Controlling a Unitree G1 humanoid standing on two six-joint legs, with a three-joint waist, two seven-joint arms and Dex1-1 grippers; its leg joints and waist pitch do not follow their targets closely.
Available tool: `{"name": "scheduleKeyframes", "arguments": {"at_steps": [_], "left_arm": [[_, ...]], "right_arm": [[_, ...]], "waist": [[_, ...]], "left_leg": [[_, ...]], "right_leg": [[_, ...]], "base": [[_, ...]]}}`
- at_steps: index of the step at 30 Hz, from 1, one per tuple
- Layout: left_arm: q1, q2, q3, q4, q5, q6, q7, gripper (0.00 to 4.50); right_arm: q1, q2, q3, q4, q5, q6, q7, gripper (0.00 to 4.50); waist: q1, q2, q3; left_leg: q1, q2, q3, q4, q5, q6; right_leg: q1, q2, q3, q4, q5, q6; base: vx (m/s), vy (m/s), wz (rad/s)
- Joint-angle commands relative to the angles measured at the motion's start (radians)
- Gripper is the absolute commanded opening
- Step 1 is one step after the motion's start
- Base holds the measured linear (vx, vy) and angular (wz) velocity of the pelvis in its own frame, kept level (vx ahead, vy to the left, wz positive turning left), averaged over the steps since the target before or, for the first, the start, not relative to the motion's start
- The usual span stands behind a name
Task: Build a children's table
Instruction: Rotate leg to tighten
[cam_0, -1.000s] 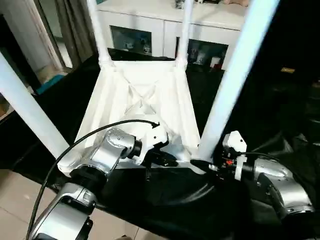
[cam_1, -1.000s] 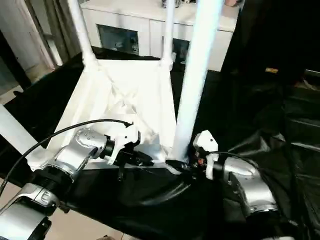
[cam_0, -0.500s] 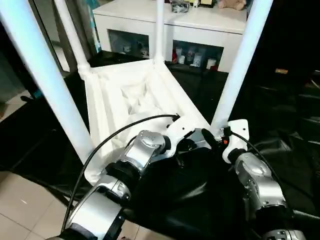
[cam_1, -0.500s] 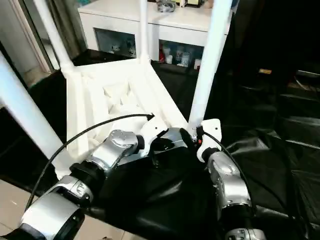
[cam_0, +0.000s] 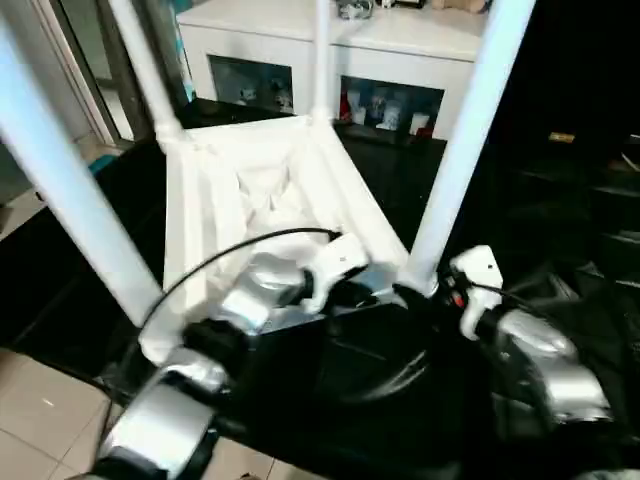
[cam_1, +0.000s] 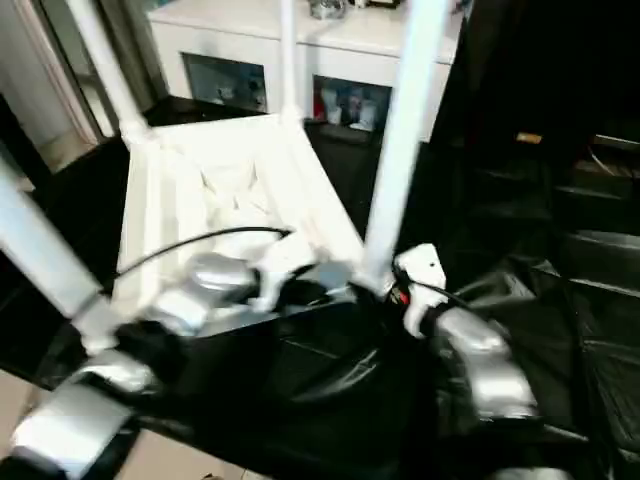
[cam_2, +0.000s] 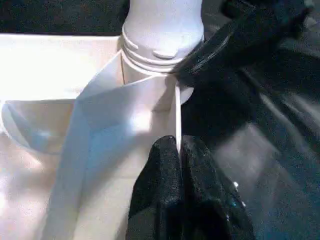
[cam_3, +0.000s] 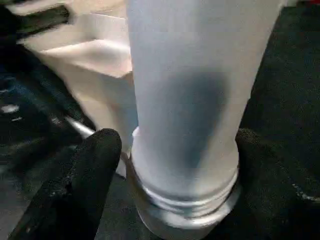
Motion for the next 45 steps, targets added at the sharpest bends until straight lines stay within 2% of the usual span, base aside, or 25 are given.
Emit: {"name": "scheduleKeyframes", "arguments": {"at_steps": [1,3,4,5,8,9,11,17,19,23,26,28,30,32,33,34,35,37,40,43,44,45], "left_arm": [[0.046,0.023,-0.079,-0.025,-0.007,0.024,-0.153,0.0],[0.054,0.04,-0.079,-0.035,-0.01,0.025,-0.174,0.0],[0.065,0.058,-0.071,-0.041,-0.011,0.021,-0.184,0.0],[0.069,0.065,-0.069,-0.043,-0.012,0.022,-0.188,0.0],[0.076,0.074,-0.067,-0.052,-0.011,0.023,-0.195,0.0],[0.078,0.076,-0.065,-0.054,-0.01,0.023,-0.194,0.0],[0.087,0.086,-0.065,-0.075,-0.017,0.036,-0.198,0.0],[0.091,0.092,-0.067,-0.088,-0.02,0.046,-0.204,0.0],[0.091,0.093,-0.066,-0.092,-0.02,0.049,-0.205,0.0],[0.091,0.09,-0.061,-0.095,-0.022,0.06,-0.192,0.0],[0.08,0.062,-0.041,-0.074,-0.02,0.078,-0.116,0.0],[0.062,0.026,-0.026,-0.036,-0.002,0.083,-0.011,0.0],[0.031,-0.035,0.005,0.029,0.022,0.1,0.168,0.0],[0.016,-0.064,0.02,0.055,0.027,0.114,0.244,0.0],[0.0,-0.095,0.029,0.077,0.03,0.131,0.305,0.0],[-0.013,-0.125,0.035,0.094,0.032,0.141,0.357,0.0],[-0.024,-0.15,0.036,0.106,0.035,0.147,0.389,0.0],[-0.042,-0.19,0.027,0.122,0.052,0.147,0.446,0.0],[-0.049,-0.21,0.014,0.133,0.062,0.134,0.441,0.0],[-0.047,-0.207,0.003,0.141,0.07,0.116,0.411,0.0],[-0.045,-0.201,0.0,0.143,0.069,0.114,0.397,0.0],[-0.044,-0.195,-0.001,0.142,0.068,0.113,0.384,0.0]], "right_arm": [[0.006,-0.02,0.04,-0.053,0.034,0.03,0.1,3.74],[0.01,-0.036,0.047,-0.061,0.045,0.042,0.133,3.74],[0.012,-0.058,0.059,-0.062,0.053,0.047,0.179,3.74],[0.011,-0.062,0.063,-0.06,0.052,0.046,0.189,3.74],[0.01,-0.063,0.064,-0.057,0.05,0.044,0.198,3.74],[0.009,-0.06,0.063,-0.057,0.052,0.045,0.201,3.49],[0.005,-0.054,0.072,-0.056,0.055,0.053,0.211,3.41],[0.005,-0.058,0.089,-0.053,0.051,0.057,0.222,2.93],[0.004,-0.055,0.086,-0.05,0.054,0.062,0.223,2.75],[0.007,-0.035,0.072,-0.036,0.051,0.064,0.19,2.71],[0.003,0.01,0.047,0.017,0.026,0.037,0.082,2.69],[-0.004,0.043,0.032,0.062,-0.005,0.022,-0.019,2.68],[-0.01,0.092,0.01,0.089,-0.021,0.029,-0.134,2.68],[-0.013,0.116,0.0,0.091,-0.023,0.041,-0.185,2.67],[-0.02,0.145,-0.013,0.094,-0.026,0.056,-0.248,2.67],[-0.028,0.174,-0.025,0.097,-0.036,0.071,-0.316,2.67],[-0.035,0.198,-0.032,0.098,-0.048,0.082,-0.372,2.67],[-0.048,0.24,-0.024,0.095,-0.078,0.095,-0.444,2.67],[-0.047,0.267,-0.003,0.073,-0.076,0.082,-0.44,2.67],[-0.045,0.265,0.016,0.067,-0.079,0.05,-0.41,2.67],[-0.045,0.266,0.008,0.064,-0.068,0.049,-0.405,3.23],[-0.045,0.265,0.001,0.058,-0.055,0.052,-0.393,3.37]], "waist": [[0.006,-0.017,-0.047],[0.008,-0.013,-0.046],[0.015,-0.014,-0.047],[0.017,-0.013,-0.046],[0.022,-0.015,-0.043],[0.023,-0.021,-0.043],[0.022,-0.022,-0.043],[0.021,-0.021,-0.047],[0.022,-0.02,-0.046],[0.022,-0.02,-0.046],[0.016,-0.018,-0.045],[0.008,-0.019,-0.038],[-0.003,-0.016,-0.032],[-0.009,-0.018,-0.03],[-0.007,-0.014,-0.031],[-0.011,-0.015,-0.032],[-0.011,-0.013,-0.032],[-0.011,-0.016,-0.034],[-0.009,-0.01,-0.036],[-0.008,-0.011,-0.039],[-0.007,-0.012,-0.04],[-0.007,-0.011,-0.04]], "left_leg": [[-0.001,0.072,-0.031,-0.057,-0.147,0.115],[0.002,0.077,-0.03,-0.058,-0.151,0.114],[0.01,0.079,-0.027,-0.057,-0.163,0.106],[0.006,0.08,-0.028,-0.058,-0.169,0.1],[0.004,0.077,-0.03,-0.061,-0.183,0.077],[0.003,0.075,-0.03,-0.061,-0.183,0.074],[0.003,0.074,-0.03,-0.061,-0.179,0.07],[0.003,0.073,-0.03,-0.057,-0.138,0.082],[0.003,0.073,-0.029,-0.057,-0.144,0.084],[0.002,0.072,-0.03,-0.057,-0.147,0.079],[0.001,0.071,-0.03,-0.058,-0.158,0.07],[0.005,0.069,-0.034,-0.065,-0.21,0.048],[0.016,0.07,-0.038,-0.07,-0.293,0.013],[0.017,0.069,-0.042,-0.073,-0.323,-0.001],[0.018,0.069,-0.044,-0.073,-0.33,-0.004],[0.021,0.071,-0.045,-0.075,-0.34,-0.01],[0.02,0.068,-0.045,-0.075,-0.339,-0.013],[0.016,0.067,-0.045,-0.076,-0.321,-0.008],[0.013,0.065,-0.042,-0.074,-0.302,0.01],[0.01,0.066,-0.04,-0.072,-0.27,0.028],[0.007,0.066,-0.039,-0.071,-0.263,0.033],[0.008,0.066,-0.039,-0.071,-0.26,0.035]], "right_leg": [[0.045,-0.089,0.054,-0.069,-0.115,-0.24],[0.041,-0.088,0.053,-0.067,-0.108,-0.252],[0.035,-0.087,0.054,-0.068,-0.114,-0.255],[0.039,-0.088,0.055,-0.065,-0.118,-0.257],[0.04,-0.093,0.056,-0.07,-0.164,-0.241],[0.041,-0.095,0.056,-0.071,-0.183,-0.234],[0.041,-0.095,0.057,-0.073,-0.199,-0.225],[0.041,-0.091,0.055,-0.064,-0.129,-0.235],[0.041,-0.092,0.055,-0.066,-0.141,-0.235],[0.042,-0.092,0.055,-0.067,-0.153,-0.231],[0.039,-0.094,0.055,-0.069,-0.168,-0.233],[0.038,-0.095,0.054,-0.082,-0.261,-0.221],[0.03,-0.095,0.054,-0.098,-0.403,-0.188],[0.029,-0.092,0.054,-0.104,-0.452,-0.164],[0.029,-0.095,0.053,-0.104,-0.46,-0.158],[0.025,-0.094,0.056,-0.106,-0.463,-0.151],[0.025,-0.094,0.056,-0.107,-0.455,-0.147],[0.028,-0.094,0.057,-0.107,-0.427,-0.145],[0.03,-0.094,0.058,-0.106,-0.379,-0.147],[0.033,-0.093,0.058,-0.1,-0.319,-0.161],[0.035,-0.093,0.058,-0.098,-0.306,-0.166],[0.035,-0.093,0.058,-0.097,-0.302,-0.168]], "base": [[0.0,0.0,0.0],[0.0,0.0,0.0],[0.0,0.0,0.0],[0.0,0.0,0.0],[0.0,0.0,0.0],[0.0,0.0,0.0],[0.0,0.0,0.0],[0.0,0.0,0.0],[0.0,0.0,0.0],[0.0,0.0,0.0],[0.0,0.0,0.0],[0.0,0.0,0.0],[0.0,0.0,0.0],[0.0,0.0,0.0],[0.0,0.0,0.0],[0.0,0.0,0.0],[0.0,0.0,0.0],[0.0,0.0,0.0],[0.0,0.0,0.0],[0.0,0.0,0.0],[0.0,0.0,0.0],[0.0,0.0,0.0]]}}
